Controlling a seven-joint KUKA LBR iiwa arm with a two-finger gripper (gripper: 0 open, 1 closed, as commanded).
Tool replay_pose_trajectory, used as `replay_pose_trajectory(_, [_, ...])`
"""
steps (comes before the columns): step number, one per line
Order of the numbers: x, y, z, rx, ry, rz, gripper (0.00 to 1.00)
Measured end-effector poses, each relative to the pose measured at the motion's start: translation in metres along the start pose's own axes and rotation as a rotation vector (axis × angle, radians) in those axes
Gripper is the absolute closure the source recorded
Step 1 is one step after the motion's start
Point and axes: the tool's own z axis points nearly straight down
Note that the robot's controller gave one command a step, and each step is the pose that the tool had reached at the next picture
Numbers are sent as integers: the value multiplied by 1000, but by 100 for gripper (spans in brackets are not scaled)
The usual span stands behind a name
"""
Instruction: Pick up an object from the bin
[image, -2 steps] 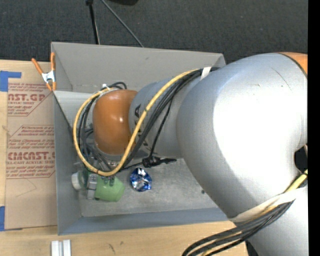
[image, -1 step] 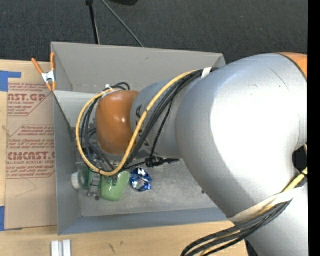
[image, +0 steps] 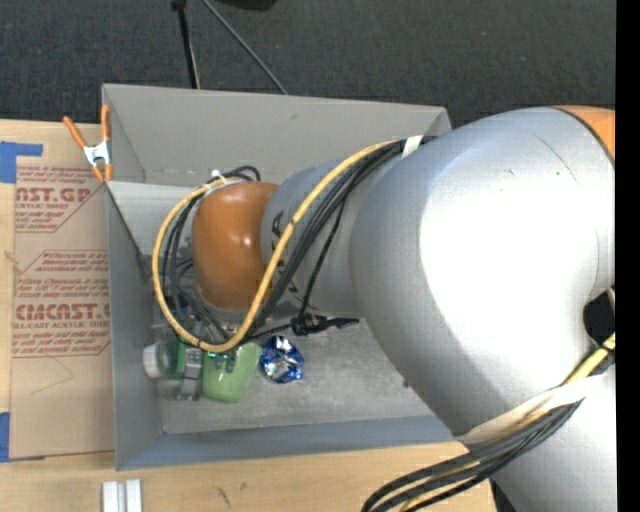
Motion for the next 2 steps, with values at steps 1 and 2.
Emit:
replay_pose_trajectory(1, [0,0,-1,-1,-1,0,100])
replay_pose_trajectory(2, [-4,2,-217,-5,-9,-41,100])
